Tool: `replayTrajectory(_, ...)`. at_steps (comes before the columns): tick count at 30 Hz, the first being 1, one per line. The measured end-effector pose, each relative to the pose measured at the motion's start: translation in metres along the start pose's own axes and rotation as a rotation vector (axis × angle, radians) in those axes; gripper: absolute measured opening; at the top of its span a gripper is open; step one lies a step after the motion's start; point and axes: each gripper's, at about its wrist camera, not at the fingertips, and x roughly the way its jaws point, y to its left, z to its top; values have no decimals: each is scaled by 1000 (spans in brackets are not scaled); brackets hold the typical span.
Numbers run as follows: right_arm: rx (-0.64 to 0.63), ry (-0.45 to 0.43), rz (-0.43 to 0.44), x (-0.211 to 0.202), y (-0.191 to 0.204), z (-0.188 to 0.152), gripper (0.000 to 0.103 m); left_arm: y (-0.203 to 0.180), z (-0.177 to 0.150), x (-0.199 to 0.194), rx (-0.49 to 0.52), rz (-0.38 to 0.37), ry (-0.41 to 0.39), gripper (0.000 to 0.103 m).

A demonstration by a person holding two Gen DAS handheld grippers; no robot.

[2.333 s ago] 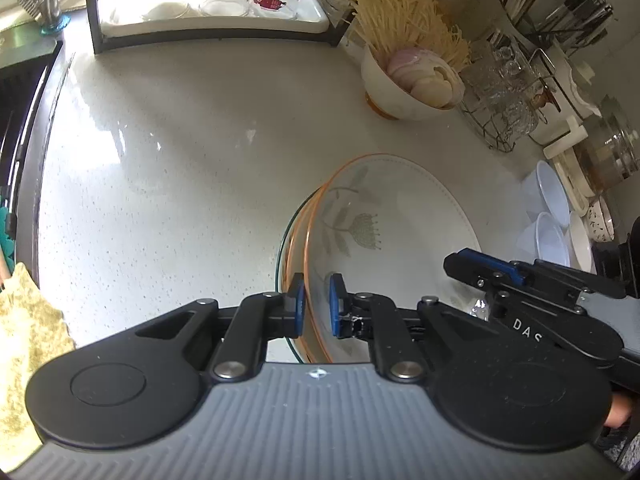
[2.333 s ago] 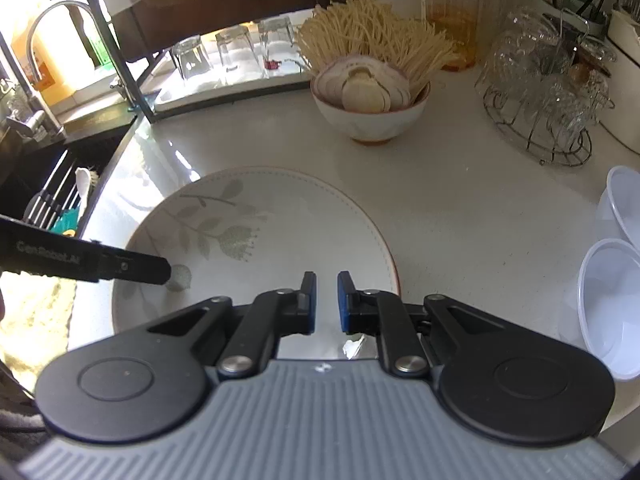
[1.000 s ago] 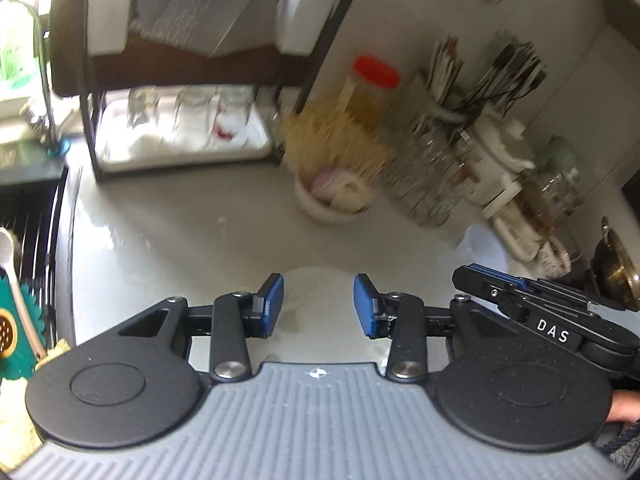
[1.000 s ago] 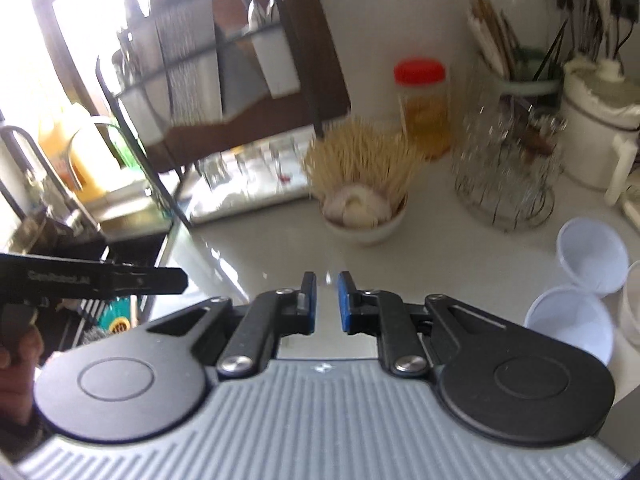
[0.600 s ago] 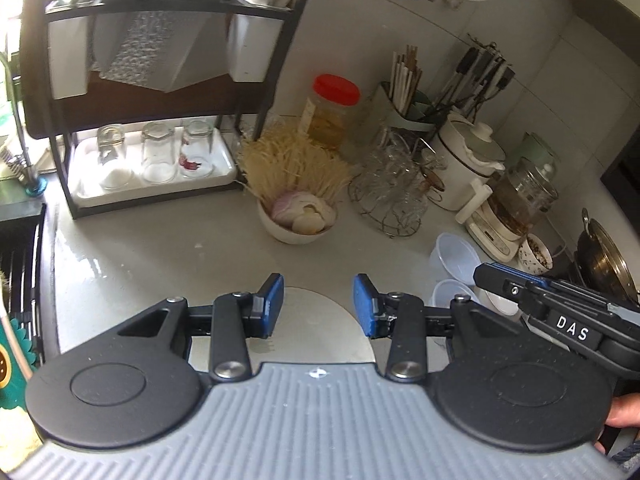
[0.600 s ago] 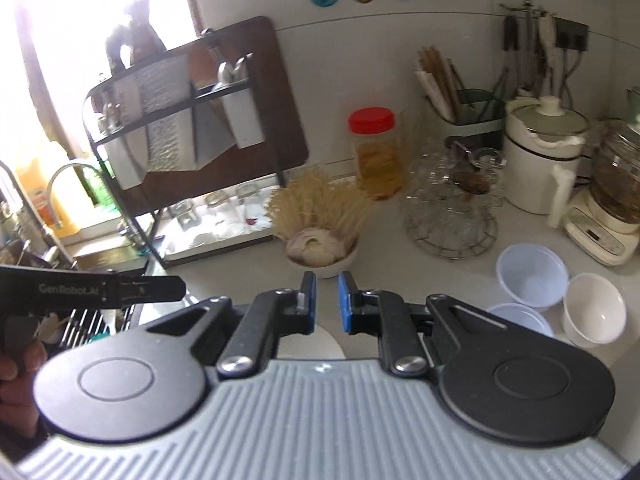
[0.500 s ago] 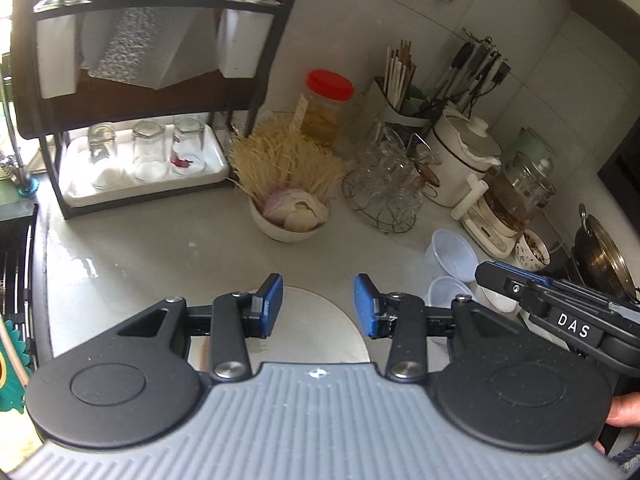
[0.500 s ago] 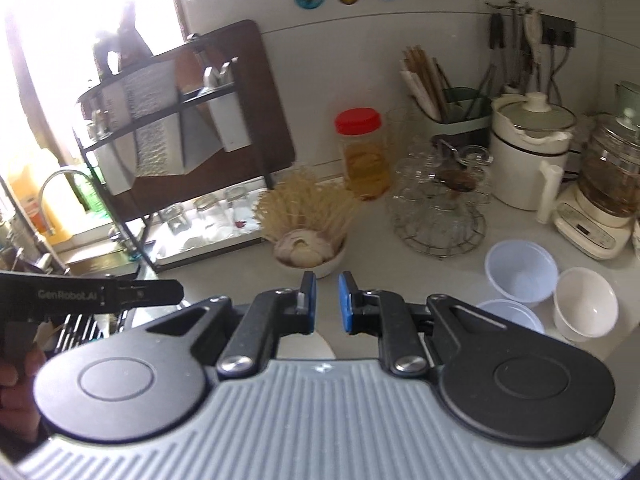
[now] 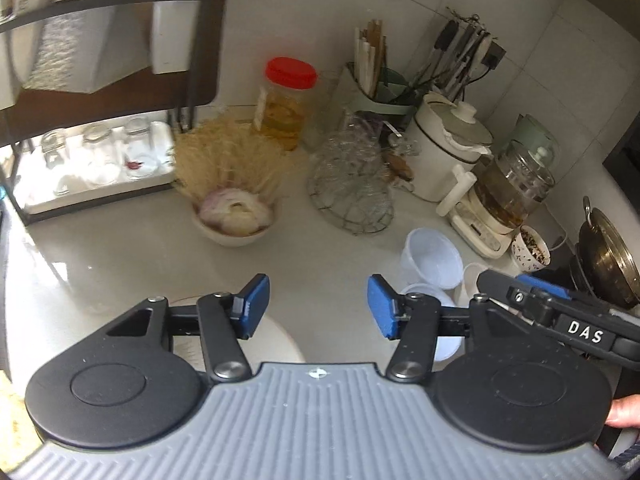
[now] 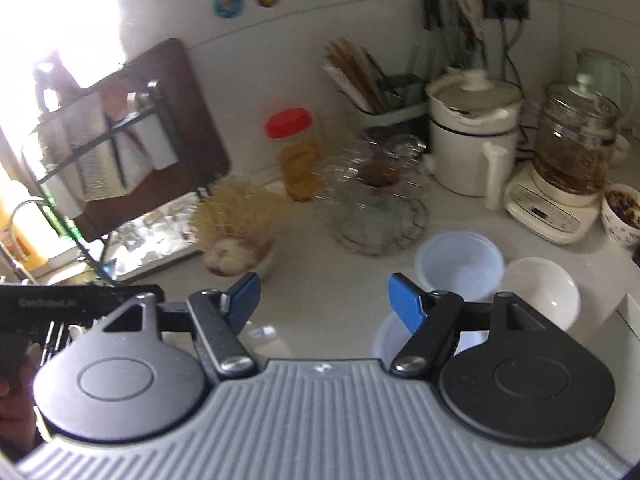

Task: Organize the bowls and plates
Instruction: 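Withdraw both grippers and move toward the light blue plastic bowls, then close both grippers on the rim of a light blue plastic bowl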

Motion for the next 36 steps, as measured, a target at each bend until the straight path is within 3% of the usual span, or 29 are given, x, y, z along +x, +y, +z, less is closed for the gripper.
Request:
replayTrajectory(9,72,52,-22,10,-77,6,73,-65,5,56,8,4,29,60)
replayTrajectory(20,137,177,18,45,-138,-13,72,-90,-9,121,-51,25,84,60)
replayTrajectory(26,147,244,52,69,-154,-26,50,-90,-30,157,-105,12,147,60)
replayTrajectory(33,155,313,93,98,-157,-42,32,-89,-53,189,-129,-10,208,58)
replayTrajectory(36,155,330,103,107,-157,-48,28,-87,-59,198,-132,-9,218,46)
